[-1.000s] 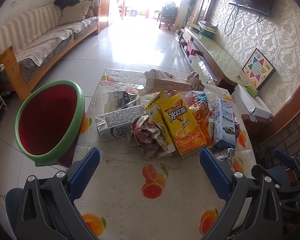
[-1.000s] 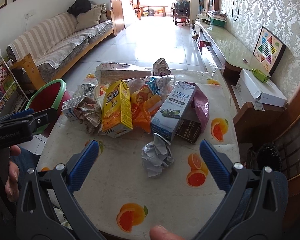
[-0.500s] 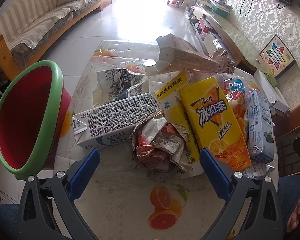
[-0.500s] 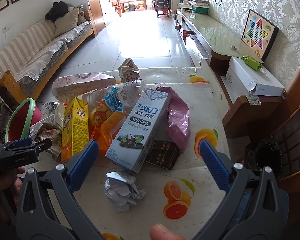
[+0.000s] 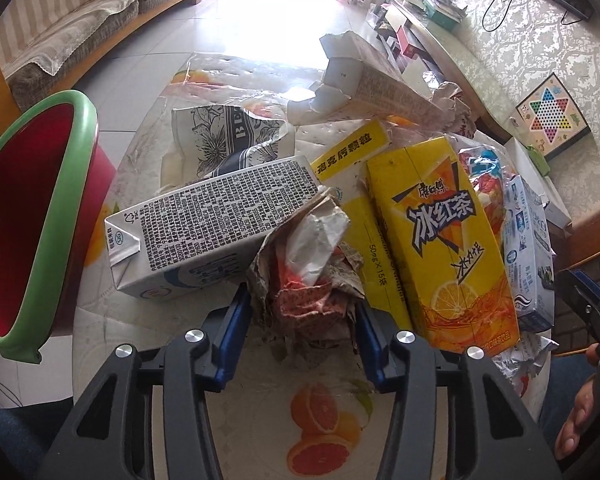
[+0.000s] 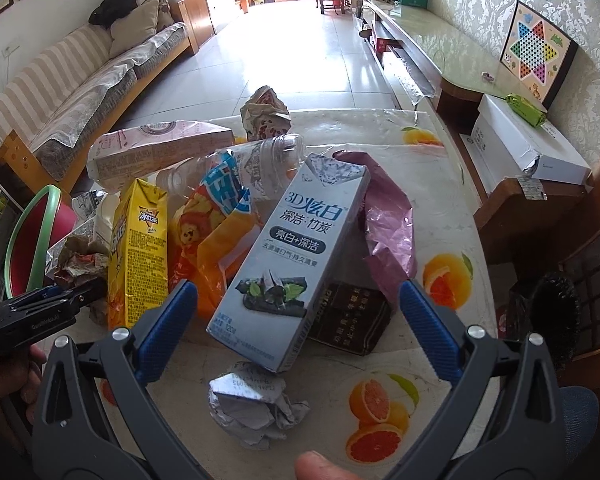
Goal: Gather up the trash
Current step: 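Grasp the crumpled brown wrapper with the left tool while the right grasps the white toothpaste box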
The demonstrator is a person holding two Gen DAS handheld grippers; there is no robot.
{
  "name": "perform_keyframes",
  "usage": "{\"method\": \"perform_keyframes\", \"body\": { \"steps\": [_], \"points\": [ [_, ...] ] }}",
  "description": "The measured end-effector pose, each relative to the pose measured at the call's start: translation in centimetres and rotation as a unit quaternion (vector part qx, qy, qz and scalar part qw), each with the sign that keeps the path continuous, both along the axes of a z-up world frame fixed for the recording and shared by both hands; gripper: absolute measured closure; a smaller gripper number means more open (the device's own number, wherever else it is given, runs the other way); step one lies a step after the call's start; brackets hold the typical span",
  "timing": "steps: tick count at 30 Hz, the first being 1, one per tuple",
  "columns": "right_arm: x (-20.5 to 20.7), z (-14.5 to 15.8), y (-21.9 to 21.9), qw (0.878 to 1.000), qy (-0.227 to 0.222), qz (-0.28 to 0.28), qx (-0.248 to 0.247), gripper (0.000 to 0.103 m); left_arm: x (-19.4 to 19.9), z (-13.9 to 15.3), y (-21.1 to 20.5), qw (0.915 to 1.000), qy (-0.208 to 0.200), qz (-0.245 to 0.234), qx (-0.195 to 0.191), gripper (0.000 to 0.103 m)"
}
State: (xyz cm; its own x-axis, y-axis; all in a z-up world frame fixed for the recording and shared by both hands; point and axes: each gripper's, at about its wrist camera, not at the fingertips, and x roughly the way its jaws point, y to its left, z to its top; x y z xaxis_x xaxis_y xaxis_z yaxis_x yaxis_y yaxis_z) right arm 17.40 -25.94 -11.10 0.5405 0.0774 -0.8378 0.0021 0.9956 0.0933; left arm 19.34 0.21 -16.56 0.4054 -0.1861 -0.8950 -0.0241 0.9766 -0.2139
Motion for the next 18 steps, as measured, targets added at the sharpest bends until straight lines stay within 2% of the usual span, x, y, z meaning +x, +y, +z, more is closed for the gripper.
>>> {"method": "perform_keyframes", "body": {
  "steps": [1,7,9,10,18],
  "points": [
    [0.2,-0.2,0.2,1.0,0.002,-0.002,-0.002,0.005,-0.1,0.1,0.0,1.0,-0.002,-0.002,-0.002,0.059],
    [1.2,-1.6,1.2,1.0,0.026,-0.01,-0.014,0.029,-0.7,1.2,-0.1,0.9997,-0.02,-0.015,-0.007,0.061],
    [1.3,-1.9,1.4,0.999,0.029,-0.012,-0.015,0.043,-0.8,1.4,-0.1,0.9995,-0.022,-0.019,-0.009,0.061],
    [1.3,-2.1,1.4,0.999,0.032,-0.012,-0.015,0.046,-0.8,1.5,-0.1,0.9995,-0.022,-0.02,-0.008,0.061],
    [0.4,-0.4,0.7,1.0,0.01,-0.018,0.003,0.05,-1.5,2.4,0.1,0.9988,-0.037,-0.023,-0.02,0.063]
  ]
}}
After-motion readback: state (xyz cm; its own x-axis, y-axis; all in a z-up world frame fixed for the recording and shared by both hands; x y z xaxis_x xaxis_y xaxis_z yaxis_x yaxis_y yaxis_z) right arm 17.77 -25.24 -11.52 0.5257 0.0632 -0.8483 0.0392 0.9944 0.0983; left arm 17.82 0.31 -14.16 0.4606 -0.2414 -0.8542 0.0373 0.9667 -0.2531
